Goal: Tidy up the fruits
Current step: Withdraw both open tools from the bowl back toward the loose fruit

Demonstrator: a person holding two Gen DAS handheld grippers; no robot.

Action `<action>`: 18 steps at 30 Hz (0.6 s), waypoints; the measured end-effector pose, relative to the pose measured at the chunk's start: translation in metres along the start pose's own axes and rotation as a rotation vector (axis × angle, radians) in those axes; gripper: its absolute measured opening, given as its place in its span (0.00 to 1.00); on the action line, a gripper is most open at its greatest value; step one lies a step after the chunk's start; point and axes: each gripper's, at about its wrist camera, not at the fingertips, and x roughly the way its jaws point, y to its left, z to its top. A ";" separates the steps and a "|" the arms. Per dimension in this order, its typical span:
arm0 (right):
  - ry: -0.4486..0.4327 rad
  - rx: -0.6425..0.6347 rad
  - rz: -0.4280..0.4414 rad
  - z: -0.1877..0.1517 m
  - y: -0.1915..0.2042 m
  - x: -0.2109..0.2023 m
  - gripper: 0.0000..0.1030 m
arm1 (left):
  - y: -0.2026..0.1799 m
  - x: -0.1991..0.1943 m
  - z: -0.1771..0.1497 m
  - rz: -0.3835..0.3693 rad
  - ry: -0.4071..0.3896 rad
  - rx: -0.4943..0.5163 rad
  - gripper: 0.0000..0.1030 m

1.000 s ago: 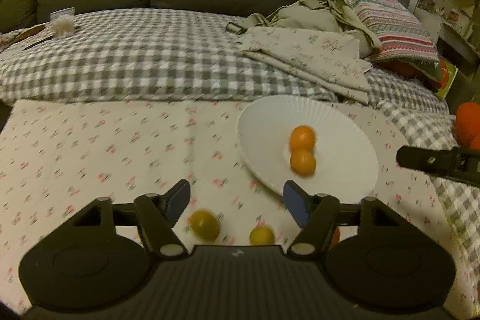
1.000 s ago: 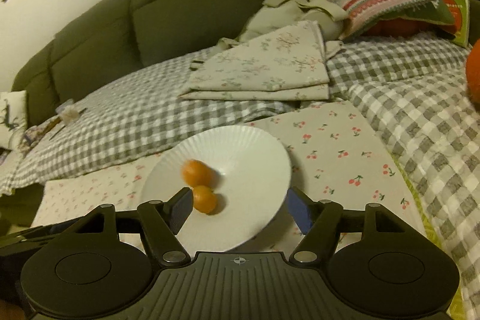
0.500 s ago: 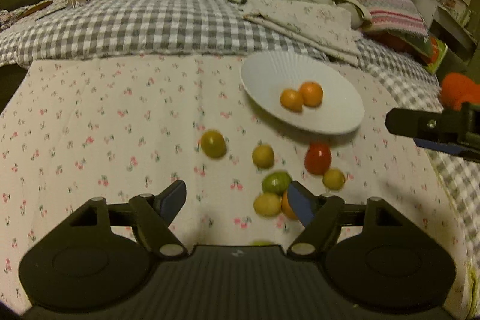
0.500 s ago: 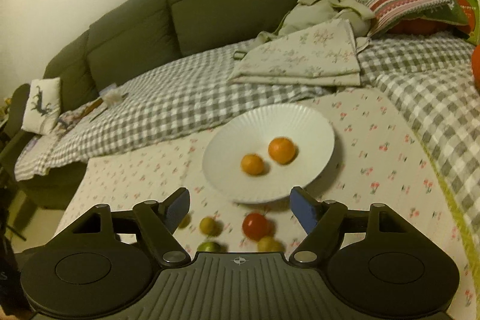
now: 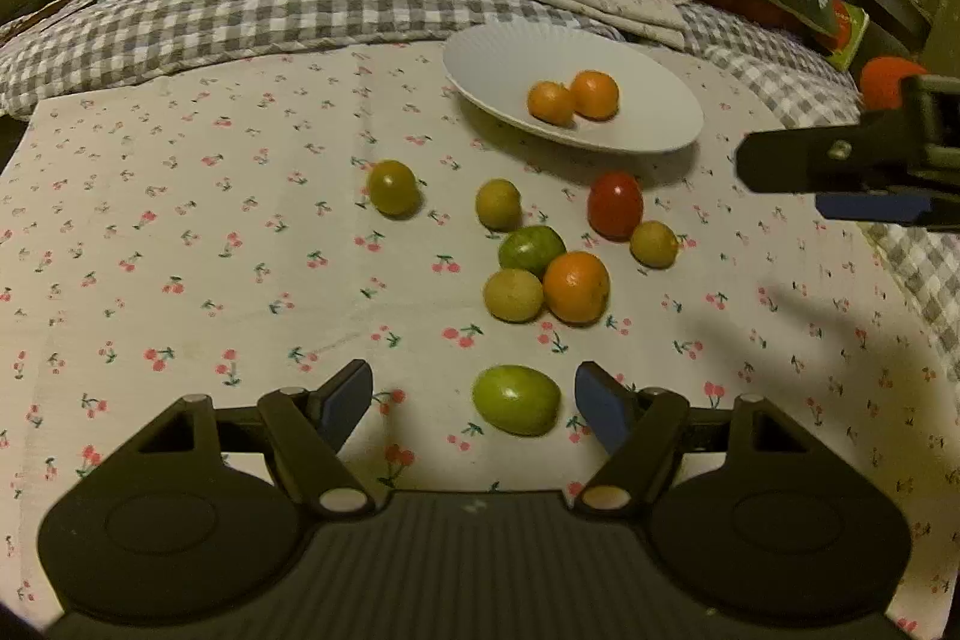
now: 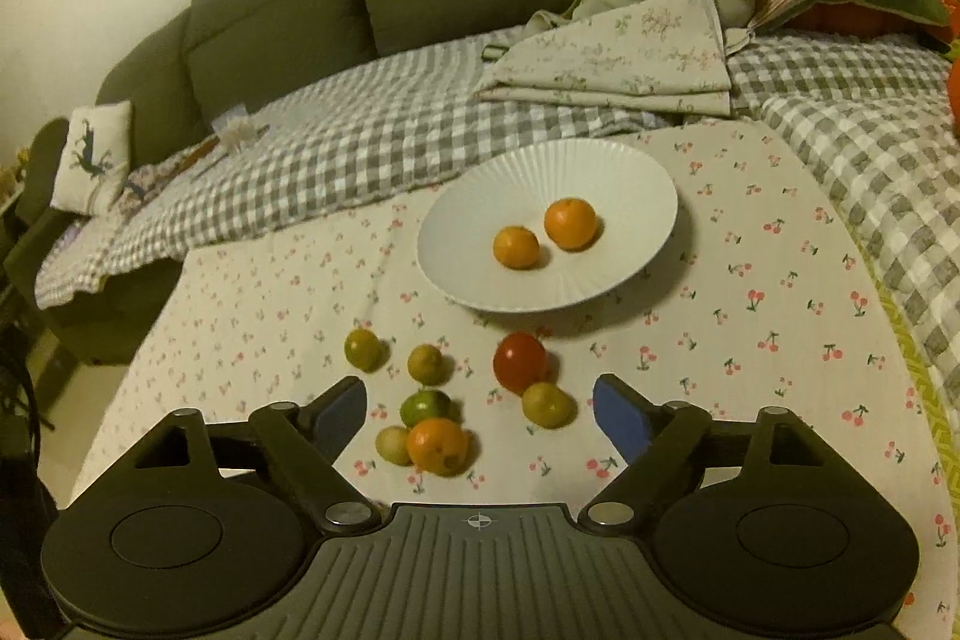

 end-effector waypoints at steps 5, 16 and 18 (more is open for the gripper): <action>0.035 -0.019 -0.016 -0.005 0.000 0.011 0.82 | -0.007 0.007 -0.003 0.017 0.003 0.035 0.72; 0.059 -0.025 -0.036 -0.009 -0.004 0.022 0.82 | -0.012 0.018 -0.006 0.026 0.026 0.063 0.53; 0.061 -0.023 -0.038 -0.008 -0.005 0.023 0.82 | -0.012 0.019 -0.006 0.026 0.022 0.068 0.51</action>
